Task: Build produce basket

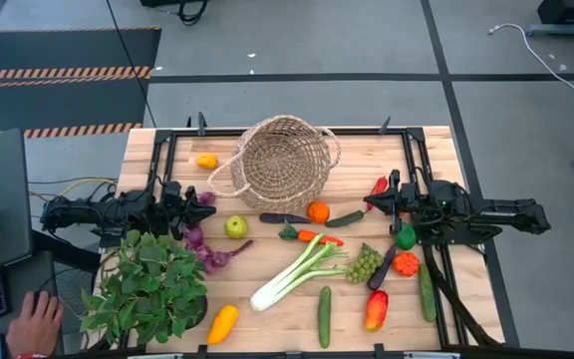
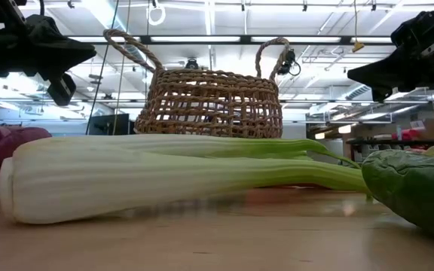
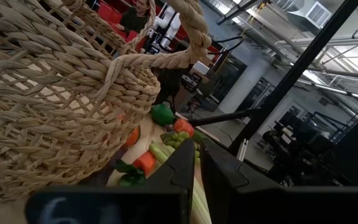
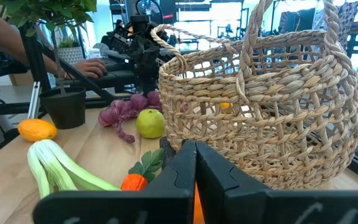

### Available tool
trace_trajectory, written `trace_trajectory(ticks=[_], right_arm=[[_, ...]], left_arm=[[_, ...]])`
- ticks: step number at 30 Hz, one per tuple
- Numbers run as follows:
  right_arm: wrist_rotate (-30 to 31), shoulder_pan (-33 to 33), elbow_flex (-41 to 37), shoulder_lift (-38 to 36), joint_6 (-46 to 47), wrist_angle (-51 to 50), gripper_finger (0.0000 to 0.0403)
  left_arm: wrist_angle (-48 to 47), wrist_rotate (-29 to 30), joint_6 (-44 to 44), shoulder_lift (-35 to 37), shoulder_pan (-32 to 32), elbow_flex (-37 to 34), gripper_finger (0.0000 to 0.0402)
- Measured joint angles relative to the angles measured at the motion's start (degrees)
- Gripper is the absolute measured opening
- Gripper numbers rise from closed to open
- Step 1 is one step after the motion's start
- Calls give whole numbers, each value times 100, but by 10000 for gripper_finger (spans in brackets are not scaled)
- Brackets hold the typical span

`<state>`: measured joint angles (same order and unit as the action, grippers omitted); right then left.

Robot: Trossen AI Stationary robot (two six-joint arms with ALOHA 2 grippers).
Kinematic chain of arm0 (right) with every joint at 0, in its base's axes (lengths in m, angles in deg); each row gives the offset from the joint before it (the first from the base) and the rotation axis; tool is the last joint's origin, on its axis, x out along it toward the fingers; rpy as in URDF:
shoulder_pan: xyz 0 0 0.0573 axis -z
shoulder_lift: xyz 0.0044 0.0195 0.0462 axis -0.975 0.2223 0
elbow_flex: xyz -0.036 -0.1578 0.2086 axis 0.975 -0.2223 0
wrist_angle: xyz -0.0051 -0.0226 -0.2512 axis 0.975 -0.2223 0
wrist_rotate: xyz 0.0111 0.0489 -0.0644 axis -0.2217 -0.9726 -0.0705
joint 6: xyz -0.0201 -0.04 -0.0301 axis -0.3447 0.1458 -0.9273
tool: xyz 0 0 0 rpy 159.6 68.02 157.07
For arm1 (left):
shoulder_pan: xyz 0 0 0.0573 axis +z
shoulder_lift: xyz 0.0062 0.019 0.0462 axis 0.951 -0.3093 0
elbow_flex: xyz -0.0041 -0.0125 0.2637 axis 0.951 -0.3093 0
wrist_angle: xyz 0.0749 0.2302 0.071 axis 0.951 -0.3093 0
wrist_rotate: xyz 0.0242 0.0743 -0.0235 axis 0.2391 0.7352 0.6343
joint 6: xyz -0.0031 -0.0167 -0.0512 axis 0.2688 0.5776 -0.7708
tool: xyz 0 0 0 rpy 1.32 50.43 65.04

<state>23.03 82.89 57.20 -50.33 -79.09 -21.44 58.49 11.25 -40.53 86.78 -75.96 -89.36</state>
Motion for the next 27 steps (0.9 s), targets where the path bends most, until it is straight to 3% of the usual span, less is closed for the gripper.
trace_trajectory(ticks=[27], right_arm=[[1, 1, 2, 1, 0, -1, 11]], left_arm=[[0, -2, 0, 0, -1, 1, 36]])
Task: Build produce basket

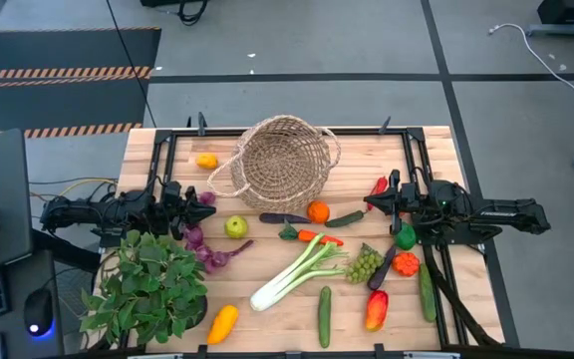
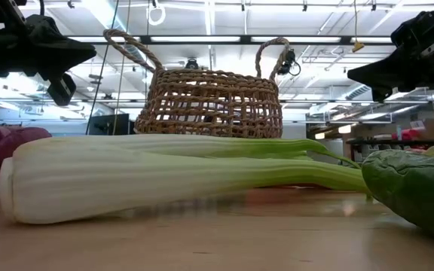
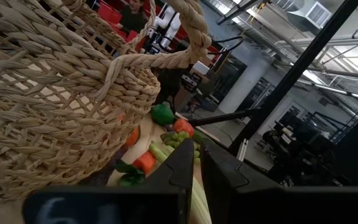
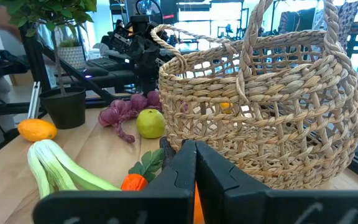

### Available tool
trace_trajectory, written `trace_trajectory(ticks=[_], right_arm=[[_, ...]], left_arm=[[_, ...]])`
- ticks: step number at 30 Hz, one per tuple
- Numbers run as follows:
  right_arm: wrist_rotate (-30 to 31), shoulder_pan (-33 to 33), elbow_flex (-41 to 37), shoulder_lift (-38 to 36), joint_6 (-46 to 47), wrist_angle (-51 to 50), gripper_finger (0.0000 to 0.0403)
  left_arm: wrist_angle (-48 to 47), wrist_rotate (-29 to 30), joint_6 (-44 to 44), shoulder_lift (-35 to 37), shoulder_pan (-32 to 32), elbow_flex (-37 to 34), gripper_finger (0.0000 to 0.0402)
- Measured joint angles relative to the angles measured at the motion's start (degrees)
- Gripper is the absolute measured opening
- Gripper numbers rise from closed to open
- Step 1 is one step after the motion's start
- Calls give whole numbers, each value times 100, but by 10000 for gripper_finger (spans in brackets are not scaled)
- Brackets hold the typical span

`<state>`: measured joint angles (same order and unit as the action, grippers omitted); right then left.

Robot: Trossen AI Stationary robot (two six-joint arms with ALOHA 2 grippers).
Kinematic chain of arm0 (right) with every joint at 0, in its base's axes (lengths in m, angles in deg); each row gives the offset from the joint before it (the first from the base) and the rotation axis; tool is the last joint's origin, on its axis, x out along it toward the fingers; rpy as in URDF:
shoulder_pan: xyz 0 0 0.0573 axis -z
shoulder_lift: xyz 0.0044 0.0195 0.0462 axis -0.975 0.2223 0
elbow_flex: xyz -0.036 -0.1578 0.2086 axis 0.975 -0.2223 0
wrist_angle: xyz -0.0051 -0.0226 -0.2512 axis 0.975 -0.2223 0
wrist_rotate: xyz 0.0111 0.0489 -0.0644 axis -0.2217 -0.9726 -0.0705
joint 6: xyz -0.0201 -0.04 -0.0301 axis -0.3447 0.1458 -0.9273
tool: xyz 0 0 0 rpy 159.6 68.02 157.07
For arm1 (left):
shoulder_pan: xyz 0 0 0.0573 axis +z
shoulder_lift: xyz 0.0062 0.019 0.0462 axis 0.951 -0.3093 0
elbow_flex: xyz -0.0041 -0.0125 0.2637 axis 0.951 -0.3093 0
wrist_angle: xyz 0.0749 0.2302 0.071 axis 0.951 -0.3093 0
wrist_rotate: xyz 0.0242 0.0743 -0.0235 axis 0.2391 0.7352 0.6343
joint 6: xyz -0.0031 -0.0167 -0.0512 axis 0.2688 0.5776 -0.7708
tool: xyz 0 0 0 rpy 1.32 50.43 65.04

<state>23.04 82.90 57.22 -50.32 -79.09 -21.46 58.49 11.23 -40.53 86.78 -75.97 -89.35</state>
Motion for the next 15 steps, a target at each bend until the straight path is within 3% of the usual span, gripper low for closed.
trace_trajectory(ticks=[15], right_arm=[[-1, -2, -2, -2, -1, -1, 11]], left_arm=[[1, 0, 1, 2, 2, 1, 36]])
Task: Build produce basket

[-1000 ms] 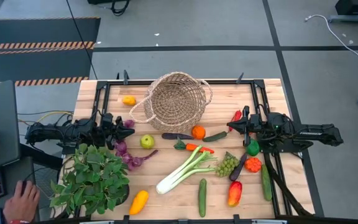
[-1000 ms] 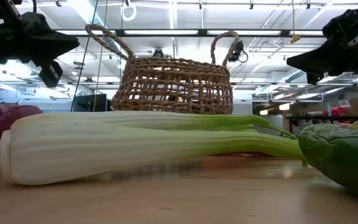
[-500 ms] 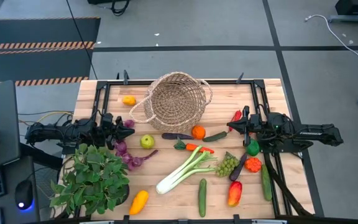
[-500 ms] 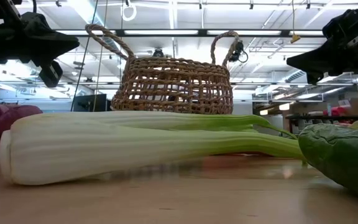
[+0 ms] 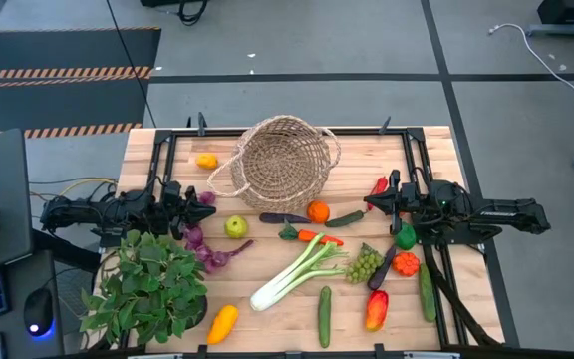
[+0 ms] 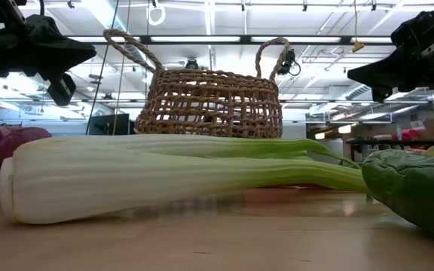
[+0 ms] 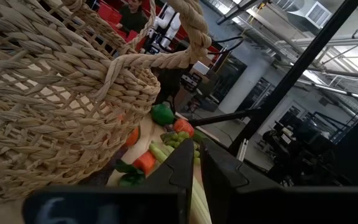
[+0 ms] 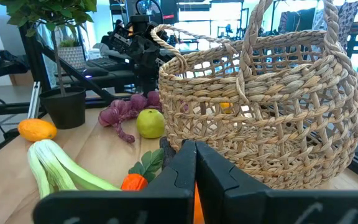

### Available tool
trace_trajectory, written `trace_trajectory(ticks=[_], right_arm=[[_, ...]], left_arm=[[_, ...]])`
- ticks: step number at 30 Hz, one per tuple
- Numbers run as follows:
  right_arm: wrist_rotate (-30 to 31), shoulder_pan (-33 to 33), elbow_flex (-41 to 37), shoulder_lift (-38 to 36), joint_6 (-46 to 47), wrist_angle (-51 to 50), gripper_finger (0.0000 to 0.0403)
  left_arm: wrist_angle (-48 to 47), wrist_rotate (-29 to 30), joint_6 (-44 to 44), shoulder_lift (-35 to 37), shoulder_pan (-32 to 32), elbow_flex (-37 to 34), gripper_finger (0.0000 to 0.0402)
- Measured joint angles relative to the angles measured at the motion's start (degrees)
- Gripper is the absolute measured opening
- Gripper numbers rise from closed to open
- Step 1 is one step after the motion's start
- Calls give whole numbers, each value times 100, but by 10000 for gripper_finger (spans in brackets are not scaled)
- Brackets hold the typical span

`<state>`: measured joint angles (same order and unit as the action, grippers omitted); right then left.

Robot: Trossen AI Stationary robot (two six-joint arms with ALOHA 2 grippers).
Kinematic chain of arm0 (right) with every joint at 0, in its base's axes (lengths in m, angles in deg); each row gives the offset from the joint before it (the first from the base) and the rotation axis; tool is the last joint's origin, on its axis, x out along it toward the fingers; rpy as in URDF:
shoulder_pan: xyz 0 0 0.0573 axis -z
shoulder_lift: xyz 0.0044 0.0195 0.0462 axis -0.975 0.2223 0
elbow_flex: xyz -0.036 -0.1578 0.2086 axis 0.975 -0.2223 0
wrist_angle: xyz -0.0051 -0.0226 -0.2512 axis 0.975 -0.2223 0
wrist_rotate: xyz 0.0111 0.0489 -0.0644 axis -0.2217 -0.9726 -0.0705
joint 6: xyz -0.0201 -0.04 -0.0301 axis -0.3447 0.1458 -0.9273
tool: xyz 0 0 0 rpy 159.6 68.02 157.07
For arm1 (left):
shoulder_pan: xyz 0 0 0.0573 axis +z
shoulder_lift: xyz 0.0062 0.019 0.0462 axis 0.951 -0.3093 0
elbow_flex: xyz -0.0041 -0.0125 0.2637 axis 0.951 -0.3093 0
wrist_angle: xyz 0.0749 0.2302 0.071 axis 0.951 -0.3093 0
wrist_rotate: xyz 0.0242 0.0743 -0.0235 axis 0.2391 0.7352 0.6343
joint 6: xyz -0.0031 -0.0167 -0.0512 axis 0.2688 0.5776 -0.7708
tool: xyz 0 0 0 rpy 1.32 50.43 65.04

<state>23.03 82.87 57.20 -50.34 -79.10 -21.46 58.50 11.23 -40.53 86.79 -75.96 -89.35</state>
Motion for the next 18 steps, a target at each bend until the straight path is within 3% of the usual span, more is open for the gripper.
trace_trajectory(ticks=[14, 18], right_arm=[[0, 1, 2, 0, 0, 2, 11], [2, 0, 0, 2, 0, 0, 11]], left_arm=[[118, 136, 11, 1, 26, -1, 35], [1047, 626, -124, -33, 152, 79, 35]])
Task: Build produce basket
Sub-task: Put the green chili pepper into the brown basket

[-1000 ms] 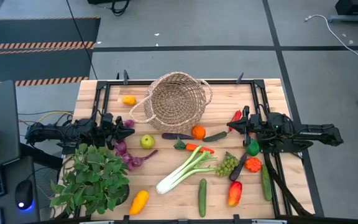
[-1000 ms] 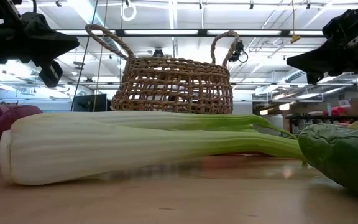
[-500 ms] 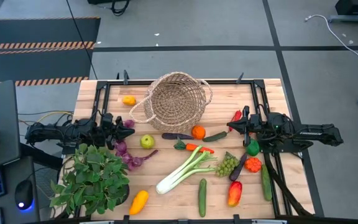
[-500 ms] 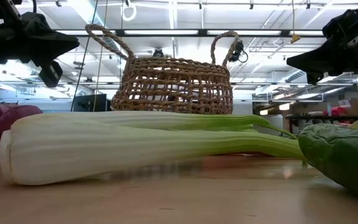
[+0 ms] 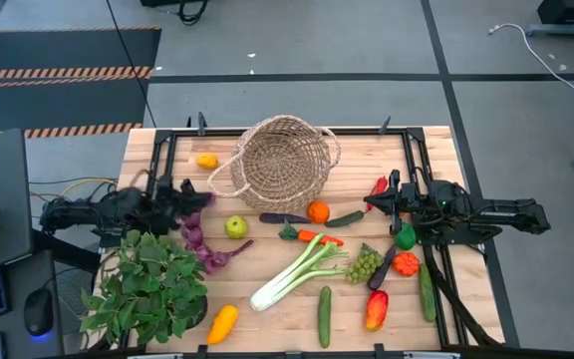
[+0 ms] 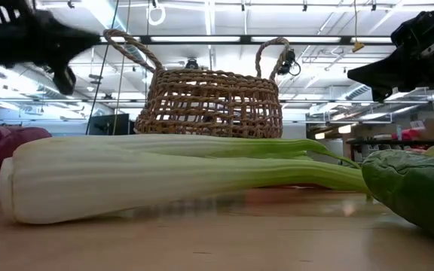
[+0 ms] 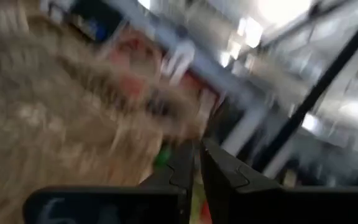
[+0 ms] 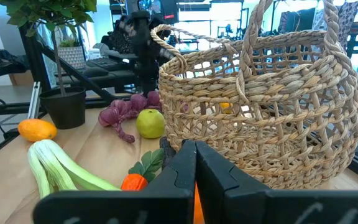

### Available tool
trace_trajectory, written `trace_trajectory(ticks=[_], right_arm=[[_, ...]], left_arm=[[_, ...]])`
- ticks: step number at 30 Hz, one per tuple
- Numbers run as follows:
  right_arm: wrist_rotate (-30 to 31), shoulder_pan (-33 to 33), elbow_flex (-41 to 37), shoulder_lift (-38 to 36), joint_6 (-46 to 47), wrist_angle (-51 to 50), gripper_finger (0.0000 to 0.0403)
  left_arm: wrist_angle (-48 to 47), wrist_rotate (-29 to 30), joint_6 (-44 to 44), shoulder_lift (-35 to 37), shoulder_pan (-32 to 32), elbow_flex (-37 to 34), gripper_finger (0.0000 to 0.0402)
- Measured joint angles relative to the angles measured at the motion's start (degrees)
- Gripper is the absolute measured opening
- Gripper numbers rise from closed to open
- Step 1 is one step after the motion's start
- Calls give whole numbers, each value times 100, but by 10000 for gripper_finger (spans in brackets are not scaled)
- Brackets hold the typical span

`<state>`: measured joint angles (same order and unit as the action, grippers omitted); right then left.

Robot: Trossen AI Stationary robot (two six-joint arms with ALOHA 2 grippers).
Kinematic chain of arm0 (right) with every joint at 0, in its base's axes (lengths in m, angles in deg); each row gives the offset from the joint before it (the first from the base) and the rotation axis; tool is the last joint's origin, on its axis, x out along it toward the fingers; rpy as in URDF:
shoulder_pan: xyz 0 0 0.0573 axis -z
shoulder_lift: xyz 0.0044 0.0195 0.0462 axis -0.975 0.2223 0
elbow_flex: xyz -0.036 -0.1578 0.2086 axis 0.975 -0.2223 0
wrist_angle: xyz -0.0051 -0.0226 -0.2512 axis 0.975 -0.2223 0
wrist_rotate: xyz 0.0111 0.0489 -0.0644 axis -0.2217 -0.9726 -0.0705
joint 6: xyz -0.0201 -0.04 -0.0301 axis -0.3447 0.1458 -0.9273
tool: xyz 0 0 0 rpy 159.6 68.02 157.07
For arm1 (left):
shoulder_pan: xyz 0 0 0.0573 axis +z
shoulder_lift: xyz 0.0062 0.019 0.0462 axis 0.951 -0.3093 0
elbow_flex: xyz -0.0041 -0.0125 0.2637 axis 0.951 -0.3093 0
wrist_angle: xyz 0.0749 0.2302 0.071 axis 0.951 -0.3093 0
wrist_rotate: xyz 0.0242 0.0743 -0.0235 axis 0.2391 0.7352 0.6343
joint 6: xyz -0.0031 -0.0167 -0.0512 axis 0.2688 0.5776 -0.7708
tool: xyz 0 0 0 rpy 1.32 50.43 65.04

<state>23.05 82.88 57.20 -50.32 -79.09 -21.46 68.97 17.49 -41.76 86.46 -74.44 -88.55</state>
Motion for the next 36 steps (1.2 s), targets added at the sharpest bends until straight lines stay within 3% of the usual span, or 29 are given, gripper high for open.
trace_trajectory(ticks=[5, 11, 15, 20, 27, 32, 36], right_arm=[[-2, 0, 0, -2, 1, 7, 11], [-2, 1, 1, -2, 1, 3, 11], [291, 36, 0, 23, -612, 10, 11], [885, 135, 1, 31, -1689, 148, 11], [921, 162, 0, 33, -1619, 215, 11], [766, 198, 2, 37, -1320, 1195, 11], [1533, 294, 0, 82, -958, 2480, 11]], left_arm=[[-43, -469, 1378, -455, 26, 1024, 28], [-1208, -476, 2455, -2122, 37, 2958, 34], [-2021, -474, 2664, -3333, 37, 4215, 38], [-2042, -473, 2932, -4466, 37, 5209, 36], [-1921, -475, 2801, -5565, 41, 6041, 30], [-1945, -475, 2537, -6354, 41, 6505, 35], [-1934, -478, 2107, -6900, 41, 6855, 38]])
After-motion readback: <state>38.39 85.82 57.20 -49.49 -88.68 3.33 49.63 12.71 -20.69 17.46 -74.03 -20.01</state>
